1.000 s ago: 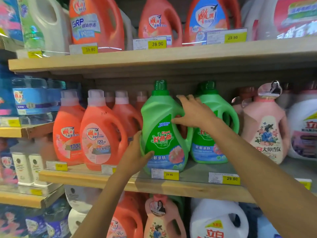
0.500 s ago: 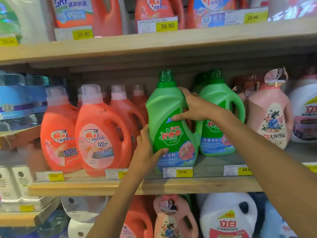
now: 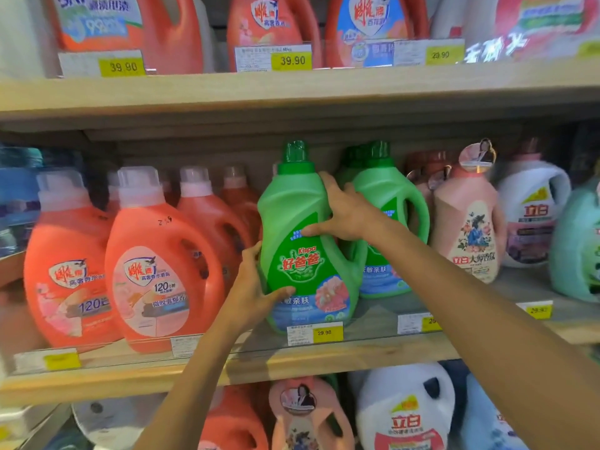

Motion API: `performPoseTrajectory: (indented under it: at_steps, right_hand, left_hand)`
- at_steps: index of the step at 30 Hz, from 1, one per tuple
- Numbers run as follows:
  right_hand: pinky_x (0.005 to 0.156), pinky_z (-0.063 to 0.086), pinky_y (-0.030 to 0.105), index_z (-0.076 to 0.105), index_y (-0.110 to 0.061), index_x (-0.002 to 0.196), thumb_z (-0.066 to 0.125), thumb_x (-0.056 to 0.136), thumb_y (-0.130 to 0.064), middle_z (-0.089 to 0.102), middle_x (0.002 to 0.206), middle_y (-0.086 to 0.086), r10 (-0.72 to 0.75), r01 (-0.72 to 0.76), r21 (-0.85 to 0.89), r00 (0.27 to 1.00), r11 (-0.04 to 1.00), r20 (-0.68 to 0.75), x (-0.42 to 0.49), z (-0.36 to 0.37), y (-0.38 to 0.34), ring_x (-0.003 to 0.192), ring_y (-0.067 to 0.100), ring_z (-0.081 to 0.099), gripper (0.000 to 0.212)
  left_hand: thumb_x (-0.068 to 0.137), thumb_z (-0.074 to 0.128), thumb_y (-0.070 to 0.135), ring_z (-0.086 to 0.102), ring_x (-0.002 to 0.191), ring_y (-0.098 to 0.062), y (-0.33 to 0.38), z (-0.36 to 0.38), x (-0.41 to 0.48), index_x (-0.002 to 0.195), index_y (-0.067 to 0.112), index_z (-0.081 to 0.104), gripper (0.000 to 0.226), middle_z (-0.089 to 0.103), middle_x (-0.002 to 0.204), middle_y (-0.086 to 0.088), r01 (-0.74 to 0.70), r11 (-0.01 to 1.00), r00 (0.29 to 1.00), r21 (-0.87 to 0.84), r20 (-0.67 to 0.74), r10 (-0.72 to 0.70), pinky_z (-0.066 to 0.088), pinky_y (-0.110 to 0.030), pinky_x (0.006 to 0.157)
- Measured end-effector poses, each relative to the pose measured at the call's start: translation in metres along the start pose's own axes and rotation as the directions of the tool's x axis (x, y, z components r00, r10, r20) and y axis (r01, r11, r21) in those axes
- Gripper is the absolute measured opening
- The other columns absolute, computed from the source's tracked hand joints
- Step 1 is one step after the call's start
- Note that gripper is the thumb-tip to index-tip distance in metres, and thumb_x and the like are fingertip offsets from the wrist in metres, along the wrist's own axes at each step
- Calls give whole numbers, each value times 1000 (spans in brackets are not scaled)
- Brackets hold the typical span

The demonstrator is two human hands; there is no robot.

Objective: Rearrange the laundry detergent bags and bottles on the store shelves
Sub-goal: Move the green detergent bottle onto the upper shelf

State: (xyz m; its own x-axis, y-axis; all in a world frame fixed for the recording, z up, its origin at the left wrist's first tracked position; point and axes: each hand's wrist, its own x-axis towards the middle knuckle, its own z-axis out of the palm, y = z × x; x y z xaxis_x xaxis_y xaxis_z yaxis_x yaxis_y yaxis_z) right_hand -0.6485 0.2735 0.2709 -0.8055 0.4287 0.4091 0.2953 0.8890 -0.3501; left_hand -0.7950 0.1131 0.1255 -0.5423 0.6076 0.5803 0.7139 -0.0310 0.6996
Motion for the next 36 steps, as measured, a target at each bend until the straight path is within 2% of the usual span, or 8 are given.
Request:
performPoseTrajectory:
  at_steps: [7, 10, 12, 17, 25, 27, 31, 36]
  right_hand:
    - [113, 35, 52, -1, -34, 156, 83, 67, -57, 30, 148, 23, 6, -6, 2, 1000, 1000, 15, -3, -12, 21, 136, 45, 37, 125]
    - [112, 36, 53, -2, -33, 156, 83, 67, -56, 30, 148, 22, 17, -17, -1, 1000, 1000, 15, -6, -20, 37, 135, 44, 37, 125]
    - [112, 36, 53, -3, -34, 157, 84, 67, -56, 30, 148, 21, 29, -29, -4, 999, 1000, 16, -8, -26, 50, 136, 43, 36, 126]
    - [114, 34, 51, -2, -33, 156, 83, 66, -58, 30, 149, 21, 45, -44, -16, 999, 999, 21, -16, -47, 86, 137, 43, 36, 126]
    - [114, 32, 52, -3, -34, 155, 80, 64, -65, 30, 148, 27, 26, -25, -60, 1000, 998, 17, -27, -72, 131, 136, 47, 36, 127]
    - [113, 34, 53, -2, -34, 155, 81, 64, -63, 31, 146, 27, 18, -17, -37, 1000, 999, 21, -29, -76, 138, 136, 47, 36, 127]
    - [113, 35, 51, -2, -31, 155, 83, 67, -56, 29, 146, 26, 1, -1, -4, 1000, 1000, 28, -37, -87, 153, 138, 46, 34, 125]
    - [110, 38, 46, 1, -29, 156, 83, 71, -51, 30, 146, 24, -36, 35, 25, 999, 999, 28, -47, -95, 166, 135, 41, 39, 120]
  left_hand:
    - [58, 90, 52, 49, 136, -18, 5, 20, 6, 128, 58, 27, 94, 48, 141, 1, 5, 1000, 1000, -15, -3, -5, 45, -48, 111]
    - [64, 89, 38, 49, 135, -13, 17, 37, 9, 132, 43, 28, 91, 48, 141, 4, -12, 999, 1000, -34, 13, 13, 44, -46, 112]
    - [67, 88, 32, 52, 133, -14, 23, 51, 12, 129, 46, 29, 87, 51, 139, 2, -15, 999, 1000, -35, 26, 16, 45, -48, 111]
    - [60, 88, 60, 54, 130, -21, 36, 89, 21, 131, 44, 29, 93, 53, 137, -2, 18, 1000, 999, -6, 34, -18, 47, -52, 107]
    - [70, 90, 26, 48, 133, -17, 63, 137, 26, 145, 18, 23, 101, 46, 141, -2, -16, 999, 999, 40, 36, 14, 41, -43, 114]
    - [70, 90, 28, 48, 133, -16, 68, 145, 25, 142, 22, 24, 97, 46, 142, -1, -21, 999, 999, 37, 29, 20, 42, -43, 114]
    - [61, 85, 54, 50, 133, -15, 75, 156, 24, 135, 42, 23, 97, 47, 143, 1, -11, 998, 1000, 56, 28, 9, 45, -44, 111]
    - [63, 86, 47, 54, 130, -14, 82, 172, 21, 137, 38, 24, 98, 51, 141, 1, 13, 1000, 999, 10, 33, -14, 48, -46, 109]
